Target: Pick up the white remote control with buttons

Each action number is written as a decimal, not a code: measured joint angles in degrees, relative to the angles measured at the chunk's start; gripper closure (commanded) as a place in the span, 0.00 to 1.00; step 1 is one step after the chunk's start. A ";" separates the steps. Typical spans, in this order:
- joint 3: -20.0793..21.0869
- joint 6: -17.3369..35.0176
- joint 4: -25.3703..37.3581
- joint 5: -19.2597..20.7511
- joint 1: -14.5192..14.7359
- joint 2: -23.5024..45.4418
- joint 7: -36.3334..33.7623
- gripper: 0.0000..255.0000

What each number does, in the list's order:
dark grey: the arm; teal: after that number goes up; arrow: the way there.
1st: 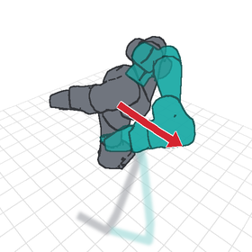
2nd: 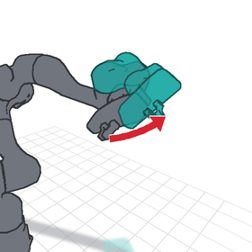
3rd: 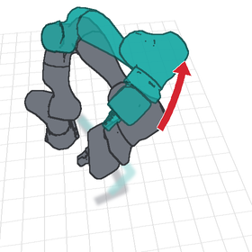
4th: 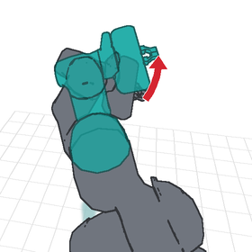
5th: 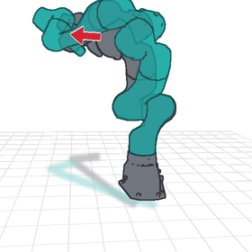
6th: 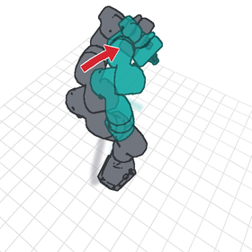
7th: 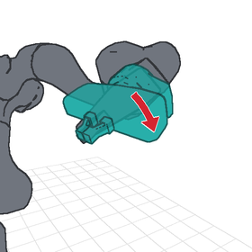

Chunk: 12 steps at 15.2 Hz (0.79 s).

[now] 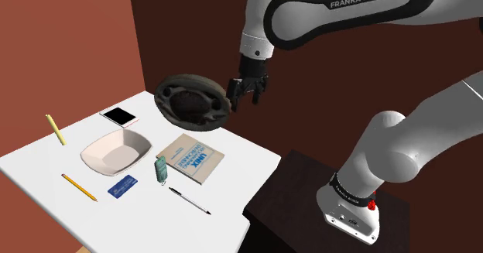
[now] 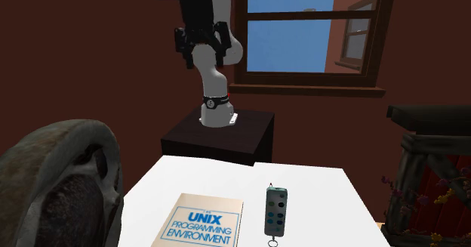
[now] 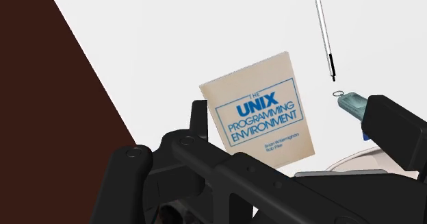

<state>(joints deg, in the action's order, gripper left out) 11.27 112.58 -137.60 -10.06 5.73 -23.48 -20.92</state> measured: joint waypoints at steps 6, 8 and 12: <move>4.89 8.95 3.62 2.16 1.05 11.44 -5.56 0.00; 6.18 11.17 5.56 3.67 1.34 15.40 -7.64 0.00; 8.52 15.07 10.43 7.88 2.55 24.05 -13.06 0.00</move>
<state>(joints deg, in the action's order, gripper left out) 19.79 127.65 -127.17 -2.18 8.29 0.57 -33.98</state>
